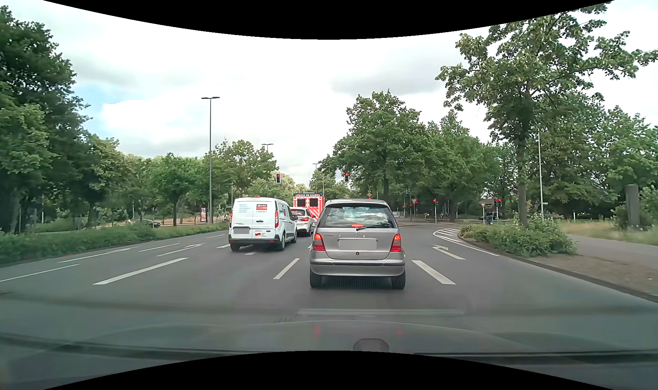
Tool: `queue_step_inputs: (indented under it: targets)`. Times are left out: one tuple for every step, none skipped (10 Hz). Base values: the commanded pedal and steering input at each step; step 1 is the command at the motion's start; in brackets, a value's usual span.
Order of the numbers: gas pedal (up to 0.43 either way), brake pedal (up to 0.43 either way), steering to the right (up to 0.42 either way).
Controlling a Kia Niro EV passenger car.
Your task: Follow the waypoints while adhering to traffic rules and regulations
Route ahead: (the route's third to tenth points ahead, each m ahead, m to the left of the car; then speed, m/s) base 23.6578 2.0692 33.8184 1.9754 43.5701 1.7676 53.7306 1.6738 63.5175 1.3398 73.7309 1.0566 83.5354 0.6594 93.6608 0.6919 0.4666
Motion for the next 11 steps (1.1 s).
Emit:
queue_step_inputs:
  targets:
    - [0.000,0.159,-0.007]
    - [0.000,0.159,-0.007]
    - [0.000,0.152,-0.007]
    - [0.000,0.140,-0.007]
    - [0.000,0.128,-0.007]
    - [0.000,0.128,-0.007]
    - [0.000,0.128,-0.007]
    - [0.000,0.134,-0.007]
    - [0.000,0.134,-0.007]
    - [0.000,0.140,-0.007]
    - [0.000,0.146,-0.007]
